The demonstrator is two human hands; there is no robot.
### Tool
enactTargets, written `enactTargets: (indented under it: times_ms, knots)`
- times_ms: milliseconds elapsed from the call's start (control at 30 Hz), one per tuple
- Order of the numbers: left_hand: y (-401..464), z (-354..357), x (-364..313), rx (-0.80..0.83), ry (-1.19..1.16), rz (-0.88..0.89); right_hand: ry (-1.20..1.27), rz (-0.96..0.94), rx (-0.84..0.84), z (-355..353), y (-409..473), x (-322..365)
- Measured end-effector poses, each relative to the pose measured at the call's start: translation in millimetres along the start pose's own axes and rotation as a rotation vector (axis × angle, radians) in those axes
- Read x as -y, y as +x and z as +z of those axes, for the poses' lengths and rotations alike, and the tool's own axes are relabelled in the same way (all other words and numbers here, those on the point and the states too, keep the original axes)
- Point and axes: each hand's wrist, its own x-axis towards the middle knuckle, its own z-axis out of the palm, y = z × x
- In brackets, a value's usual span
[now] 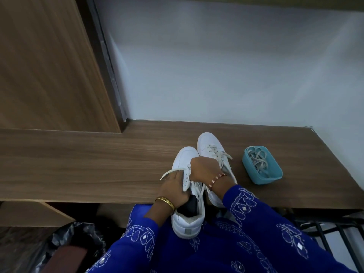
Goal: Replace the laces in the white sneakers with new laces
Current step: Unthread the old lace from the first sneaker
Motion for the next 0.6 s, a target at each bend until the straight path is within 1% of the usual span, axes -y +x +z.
enactTargets:
  times_ms: [133,200,267,300,333,400,500,600]
  knots:
    - [-1,-3,-2,0.001,-0.008,0.008,0.015,0.037,-0.011,-1,0,-4]
    - [-1,-3,-2,0.010,0.001,0.009,0.047,0.061,-0.068,-1,1,-8]
    - [-1,-2,-1,-0.004,0.006,0.001,0.107,0.080,-0.121,-4,4,-13]
    - [-1,-2,-1,-0.009,0.008,-0.003,0.170,0.097,-0.118,-7,7,-17]
    - [-1,-1,0,-0.003,0.009,-0.010,0.275,0.117,-0.099,-10,10,-20]
    - [-1,-1,0,0.004,0.010,-0.012,0.567,0.149,-0.040,-20,14,-27]
    - [-1,-3,-1,-0.011,-0.009,-0.011,0.989,0.162,-0.012,-33,12,-33]
    - [-1,-2,-2,0.025,-0.016,-0.035,1.264,0.138,-0.079,-45,6,-32]
